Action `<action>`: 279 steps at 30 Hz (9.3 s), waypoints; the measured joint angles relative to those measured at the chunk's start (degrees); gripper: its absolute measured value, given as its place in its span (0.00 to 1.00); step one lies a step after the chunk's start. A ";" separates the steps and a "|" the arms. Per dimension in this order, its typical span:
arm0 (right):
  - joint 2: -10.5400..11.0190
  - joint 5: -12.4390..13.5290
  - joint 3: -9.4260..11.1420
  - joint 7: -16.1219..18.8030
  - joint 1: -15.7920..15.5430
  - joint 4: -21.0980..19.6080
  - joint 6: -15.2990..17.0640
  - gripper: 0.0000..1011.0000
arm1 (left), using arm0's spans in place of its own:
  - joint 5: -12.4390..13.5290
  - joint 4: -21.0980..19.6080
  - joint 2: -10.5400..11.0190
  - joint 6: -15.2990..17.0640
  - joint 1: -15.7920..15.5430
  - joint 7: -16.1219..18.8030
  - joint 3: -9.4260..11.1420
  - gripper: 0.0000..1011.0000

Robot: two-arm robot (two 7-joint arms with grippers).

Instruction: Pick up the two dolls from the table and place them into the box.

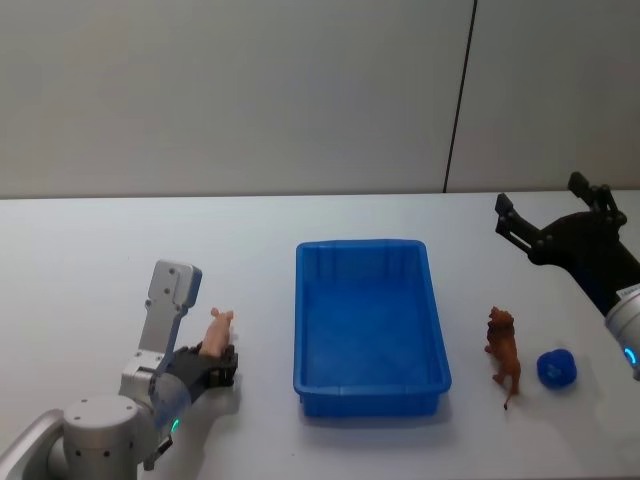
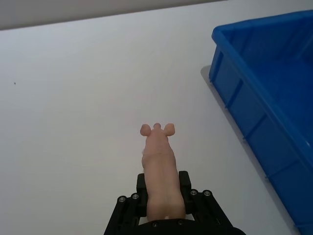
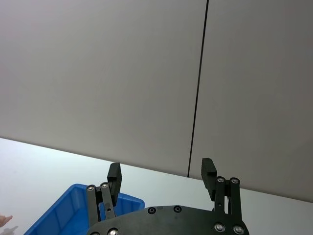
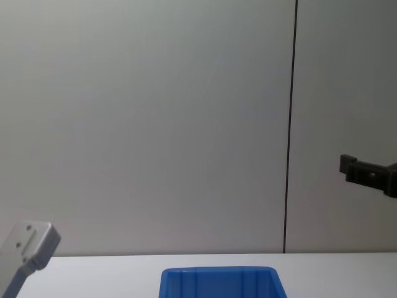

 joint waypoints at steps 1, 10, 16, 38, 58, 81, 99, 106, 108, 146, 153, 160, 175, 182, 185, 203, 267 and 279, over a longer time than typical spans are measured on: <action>0.00 0.00 0.00 0.00 0.00 0.00 0.00 0.99 | 0.43 -0.42 0.06 -0.33 0.08 0.15 -0.03 0.38; 0.00 0.00 0.00 0.00 0.00 0.00 0.00 0.99 | 2.82 -3.19 0.48 -2.50 0.36 0.15 -0.22 0.38; 0.00 0.00 0.00 0.00 0.00 0.00 0.00 0.99 | 5.11 -5.89 0.87 -4.70 0.19 -1.75 -0.45 0.38; 0.00 0.00 0.00 0.00 0.00 0.00 0.00 0.99 | 8.47 -9.39 0.40 -11.39 -3.73 -16.81 -0.95 0.38; 0.00 0.00 0.00 0.00 0.00 0.00 0.00 0.99 | 7.79 -3.76 -2.37 -15.04 -10.17 -35.36 -0.37 0.53; 0.00 0.00 0.00 0.00 0.00 0.00 0.00 0.99 | 7.12 -0.61 -2.65 -16.64 -12.00 -39.29 -0.28 0.99; 0.00 0.00 0.00 0.00 0.00 0.00 0.00 0.99 | 9.87 -4.30 -0.32 -20.18 -8.03 -25.87 -1.26 0.99; 0.02 0.12 0.13 -0.14 -0.12 -0.01 0.00 0.99 | 11.59 -5.36 0.39 -22.05 -6.57 -20.01 -1.65 0.99; 0.05 0.34 0.20 -0.48 -0.25 -0.04 0.11 0.99 | 11.90 -5.54 0.52 -22.39 -6.31 -19.06 -1.74 0.99; 3.02 6.42 3.71 -8.23 -6.58 2.50 11.06 0.99 | 14.17 -6.74 1.48 -24.84 -4.42 -11.94 -2.30 0.99; 3.12 6.11 3.67 -7.76 -7.29 4.62 12.46 0.99 | 14.22 -6.79 1.51 -24.89 -4.38 -11.79 -2.31 0.99; 2.98 5.22 3.43 -6.32 -7.41 7.13 12.99 0.99 | 14.27 -6.80 1.52 -24.94 -4.35 -11.71 -2.31 0.99; 2.38 3.34 2.96 -2.42 -6.33 12.31 11.61 0.99 | 14.27 -6.80 1.52 -24.95 -4.34 -11.62 -2.30 0.99; 1.96 2.44 2.75 -0.87 -5.39 14.75 10.58 0.99 | 14.27 -6.79 1.52 -24.94 -4.34 -11.62 -2.30 0.99; 1.76 1.97 2.66 -0.30 -4.91 15.92 10.18 0.99 | 14.27 -6.79 1.52 -24.94 -4.34 -11.62 -2.30 0.99; 0.59 0.16 2.30 3.58 -1.76 22.03 6.88 0.99 | 14.27 -6.79 1.52 -24.94 -4.34 -11.62 -2.30 0.99; -0.96 -2.44 1.83 9.34 1.65 10.34 -1.28 0.19 | 14.27 -6.79 1.52 -24.94 -4.34 -11.62 -2.30 0.99; -3.51 -3.76 -0.51 16.67 4.60 10.78 -1.91 0.15 | 14.27 -6.79 1.52 -24.94 -4.34 -11.62 -2.31 0.99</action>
